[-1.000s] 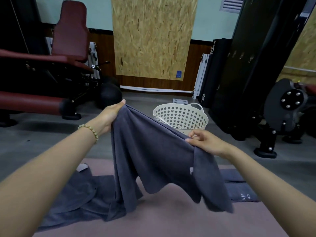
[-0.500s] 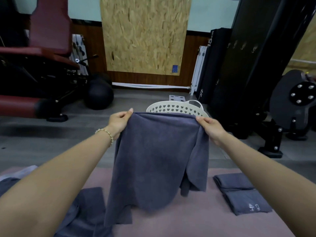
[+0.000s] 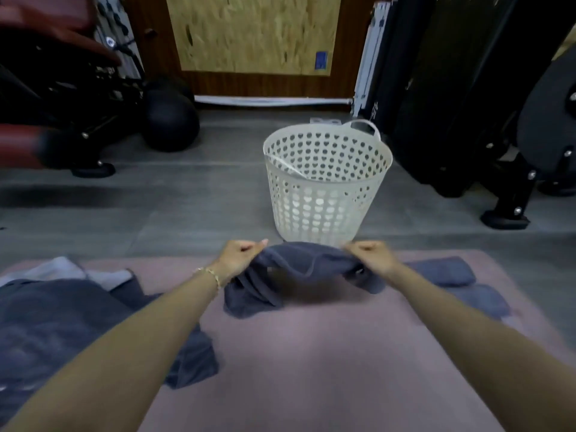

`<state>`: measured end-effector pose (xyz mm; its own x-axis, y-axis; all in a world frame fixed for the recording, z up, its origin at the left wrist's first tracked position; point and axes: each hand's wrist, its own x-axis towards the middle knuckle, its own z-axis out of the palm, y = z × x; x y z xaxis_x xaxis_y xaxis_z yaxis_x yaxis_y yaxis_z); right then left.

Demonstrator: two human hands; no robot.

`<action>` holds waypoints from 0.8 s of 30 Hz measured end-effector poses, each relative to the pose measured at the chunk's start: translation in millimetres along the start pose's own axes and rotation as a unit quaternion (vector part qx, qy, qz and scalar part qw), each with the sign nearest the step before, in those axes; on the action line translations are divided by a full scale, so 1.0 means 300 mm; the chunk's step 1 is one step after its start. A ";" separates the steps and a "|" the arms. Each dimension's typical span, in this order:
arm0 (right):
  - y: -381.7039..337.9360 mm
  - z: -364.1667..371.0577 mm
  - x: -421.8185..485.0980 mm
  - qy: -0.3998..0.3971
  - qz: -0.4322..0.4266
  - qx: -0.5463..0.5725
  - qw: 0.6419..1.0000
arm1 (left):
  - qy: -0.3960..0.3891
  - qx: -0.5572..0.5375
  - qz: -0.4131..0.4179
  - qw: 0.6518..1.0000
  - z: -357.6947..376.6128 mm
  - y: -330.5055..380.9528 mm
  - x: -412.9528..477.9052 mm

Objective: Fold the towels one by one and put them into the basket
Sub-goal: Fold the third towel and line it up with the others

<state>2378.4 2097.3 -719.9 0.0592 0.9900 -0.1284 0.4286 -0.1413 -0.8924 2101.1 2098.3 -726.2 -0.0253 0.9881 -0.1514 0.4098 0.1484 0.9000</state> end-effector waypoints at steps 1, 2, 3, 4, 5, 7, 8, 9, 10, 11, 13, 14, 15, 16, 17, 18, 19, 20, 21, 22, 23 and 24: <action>0.095 0.055 -0.023 -0.017 0.007 -0.026 1.000 | -0.020 0.012 -0.014 1.000 0.048 -0.080 -0.014; 0.182 0.103 -0.047 -0.022 0.015 -0.042 0.999 | -0.040 0.024 -0.024 0.999 0.095 -0.151 -0.025; 0.260 0.145 -0.073 -0.025 0.022 -0.050 0.998 | -0.061 0.038 -0.035 0.997 0.141 -0.215 -0.032; 0.332 0.183 -0.098 -0.032 0.033 -0.053 0.998 | -0.088 0.060 -0.053 0.993 0.182 -0.273 -0.038; 0.391 0.214 -0.127 -0.053 0.056 -0.054 0.996 | -0.126 0.087 -0.078 0.985 0.216 -0.320 -0.046; 0.476 0.260 -0.190 -0.151 0.121 -0.070 0.979 | -0.227 0.156 -0.136 0.952 0.266 -0.390 -0.057; 0.522 0.274 -0.209 -0.209 0.170 -0.083 0.960 | -0.277 0.202 -0.164 0.925 0.285 -0.422 -0.056; 0.565 0.280 -0.219 -0.247 0.210 -0.084 0.942 | -0.312 0.243 -0.179 0.901 0.304 -0.450 -0.049; 0.598 0.280 -0.218 -0.255 0.244 -0.056 0.934 | -0.329 0.258 -0.187 0.889 0.326 -0.475 -0.037; 0.627 0.275 -0.208 -0.228 0.271 -0.008 0.935 | -0.326 0.250 -0.189 0.892 0.350 -0.494 -0.022; 0.680 0.239 -0.173 -0.105 0.277 0.051 0.954 | -0.277 0.190 -0.192 0.922 0.417 -0.525 0.019; 0.719 0.211 -0.148 -0.038 0.264 0.040 0.963 | -0.247 0.165 -0.181 0.938 0.455 -0.533 0.044; 0.755 0.177 -0.128 0.017 0.252 0.022 0.967 | -0.223 0.153 -0.167 0.948 0.492 -0.538 0.072; 0.794 0.149 -0.109 0.067 0.244 0.012 0.967 | -0.209 0.148 -0.153 0.954 0.530 -0.542 0.101; 0.847 0.122 -0.092 0.110 0.244 0.006 0.963 | -0.203 0.149 -0.140 0.958 0.572 -0.542 0.128; 0.906 0.098 -0.084 0.144 0.258 0.008 0.955 | -0.206 0.158 -0.125 0.957 0.617 -0.539 0.153; 0.953 0.078 -0.087 0.167 0.279 0.017 0.945 | -0.213 0.174 -0.103 0.956 0.663 -0.538 0.177; 0.992 0.062 -0.094 0.180 0.301 0.019 0.936 | -0.222 0.192 -0.076 0.953 0.711 -0.529 0.196; 1.029 0.047 -0.104 0.186 0.319 0.021 0.929 | -0.229 0.205 -0.052 0.950 0.760 -0.516 0.212; 1.067 0.036 -0.115 0.187 0.334 0.022 0.924 | -0.237 0.204 -0.032 0.949 0.811 -0.505 0.228; 1.090 0.027 -0.126 0.186 0.342 0.028 0.921 | -0.243 0.199 -0.018 0.949 0.863 -0.499 0.246; 1.109 0.021 -0.134 0.185 0.345 0.032 0.920 | -0.245 0.203 -0.002 0.948 0.915 -0.489 0.263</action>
<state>2512.9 2010.4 -1014.2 0.6056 0.5963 -0.5270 0.1213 -0.7237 -0.6794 2289.1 2143.7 -982.4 0.3587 0.8359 -0.4156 0.7297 0.0266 0.6833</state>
